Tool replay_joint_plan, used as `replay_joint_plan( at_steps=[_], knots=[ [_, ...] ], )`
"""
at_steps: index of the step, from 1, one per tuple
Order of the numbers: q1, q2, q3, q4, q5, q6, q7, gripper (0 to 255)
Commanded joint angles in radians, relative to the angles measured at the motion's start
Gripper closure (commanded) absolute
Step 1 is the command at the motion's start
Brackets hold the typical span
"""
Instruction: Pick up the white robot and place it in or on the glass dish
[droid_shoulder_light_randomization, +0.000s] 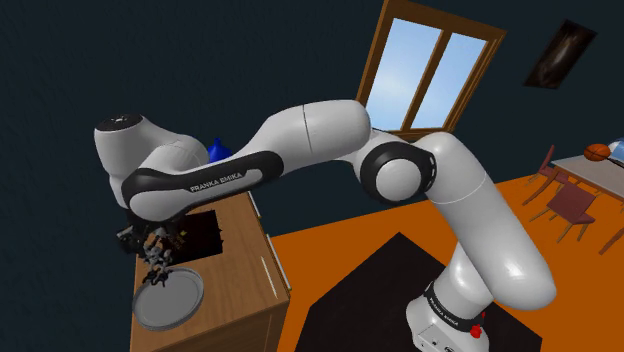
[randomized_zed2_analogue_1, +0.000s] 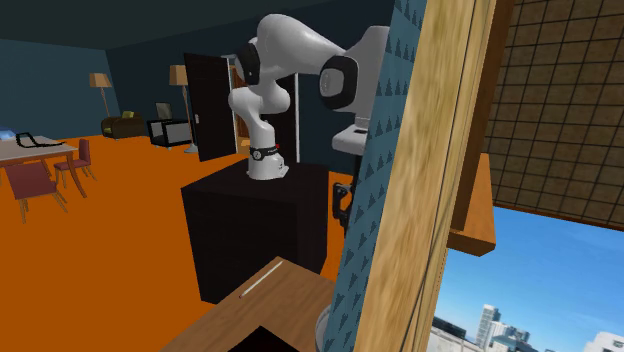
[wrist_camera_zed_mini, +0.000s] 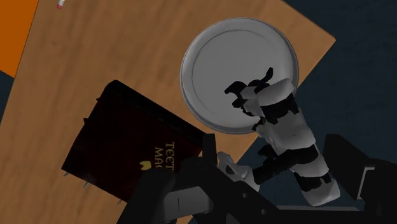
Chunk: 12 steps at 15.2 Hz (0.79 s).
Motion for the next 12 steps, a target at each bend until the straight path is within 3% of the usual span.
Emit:
replay_joint_plan(
  at_steps=[1,12],
  knots=[
    [0.001,0.014,-0.003,-0.003,-0.003,0.017,0.003,255],
    [0.008,0.094,-0.019,-0.008,-0.02,0.102,0.014,255]
  ],
)
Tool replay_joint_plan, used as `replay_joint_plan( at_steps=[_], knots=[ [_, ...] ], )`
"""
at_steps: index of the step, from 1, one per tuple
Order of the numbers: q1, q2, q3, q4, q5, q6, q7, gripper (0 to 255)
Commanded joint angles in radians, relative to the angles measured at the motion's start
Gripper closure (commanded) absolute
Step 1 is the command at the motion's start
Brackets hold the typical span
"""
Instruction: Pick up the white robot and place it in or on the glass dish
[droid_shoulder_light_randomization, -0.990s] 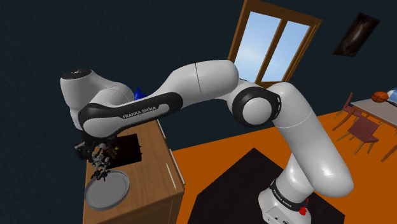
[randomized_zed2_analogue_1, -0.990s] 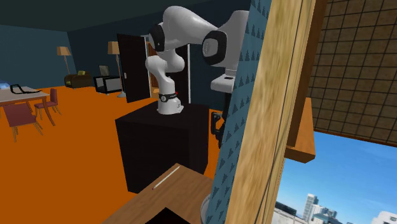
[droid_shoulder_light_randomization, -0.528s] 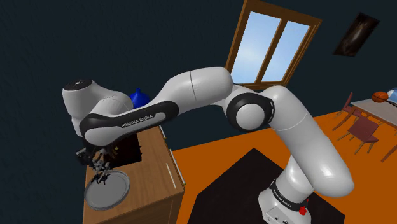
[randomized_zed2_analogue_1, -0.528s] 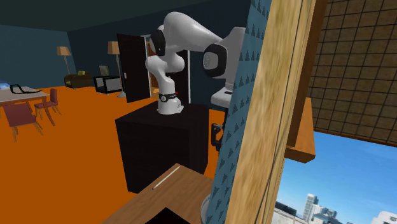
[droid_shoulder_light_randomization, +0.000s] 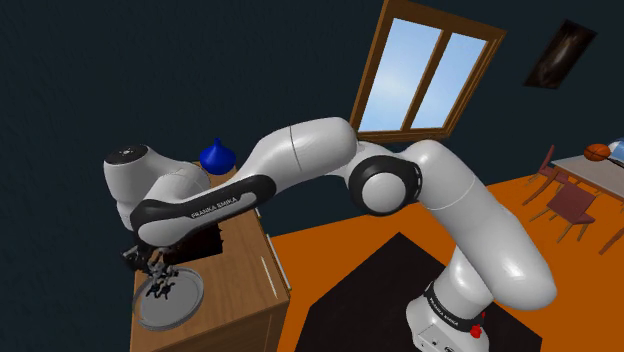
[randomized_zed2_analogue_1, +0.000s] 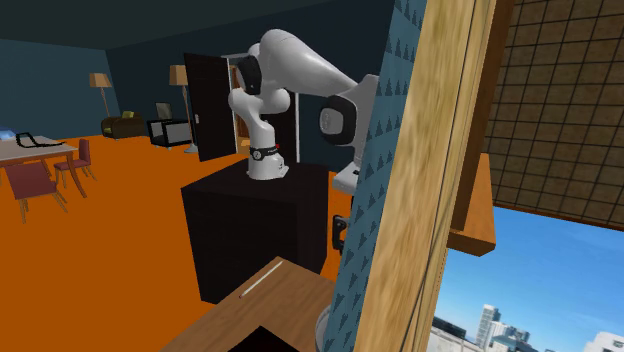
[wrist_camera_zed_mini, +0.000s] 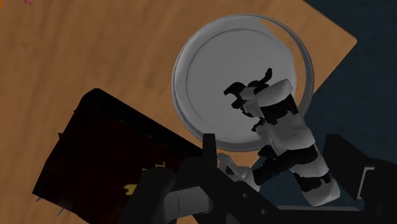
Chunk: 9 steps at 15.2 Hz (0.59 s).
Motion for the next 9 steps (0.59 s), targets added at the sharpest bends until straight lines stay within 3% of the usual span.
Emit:
replay_joint_plan(
  at_steps=[1,9],
  knots=[
    [-0.001,0.011,-0.003,-0.007,-0.003,0.019,0.002,255],
    [0.006,0.069,-0.013,0.012,-0.012,0.058,0.005,255]
  ],
)
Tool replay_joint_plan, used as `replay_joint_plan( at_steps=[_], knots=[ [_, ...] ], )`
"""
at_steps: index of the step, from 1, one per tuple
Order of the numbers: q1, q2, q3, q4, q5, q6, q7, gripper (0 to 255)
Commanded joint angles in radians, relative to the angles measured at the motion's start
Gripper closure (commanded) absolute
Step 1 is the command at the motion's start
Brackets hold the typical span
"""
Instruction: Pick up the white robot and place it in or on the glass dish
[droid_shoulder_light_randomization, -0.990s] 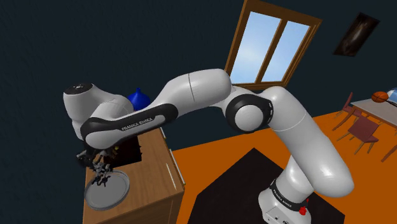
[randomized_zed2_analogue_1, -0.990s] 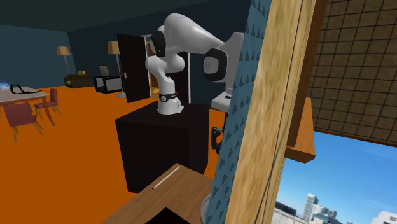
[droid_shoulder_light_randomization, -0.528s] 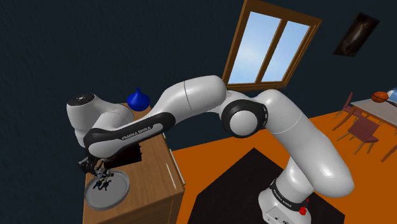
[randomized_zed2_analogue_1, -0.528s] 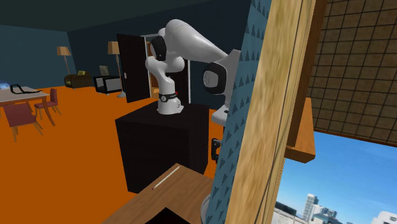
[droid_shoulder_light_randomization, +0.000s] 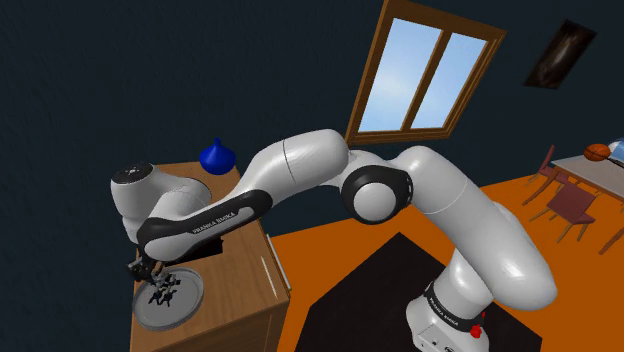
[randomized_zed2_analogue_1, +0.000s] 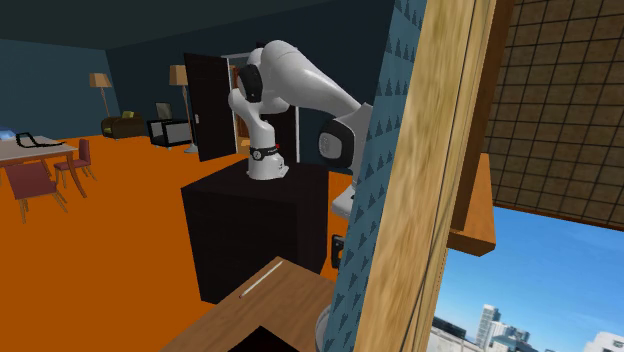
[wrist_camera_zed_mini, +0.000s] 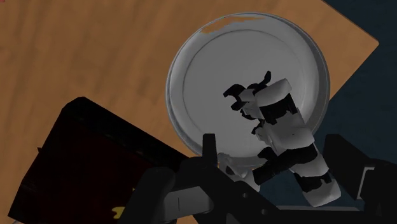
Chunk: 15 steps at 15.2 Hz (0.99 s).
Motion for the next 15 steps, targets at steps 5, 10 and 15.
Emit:
replay_joint_plan(
  at_steps=[5,10,15],
  knots=[
    [0.0,0.002,0.0,0.001,0.0,0.002,0.0,255],
    [0.0,0.002,0.0,0.001,0.0,0.002,0.0,0],
    [-0.006,-0.066,0.012,-0.02,0.01,-0.046,-0.002,0]
  ],
)
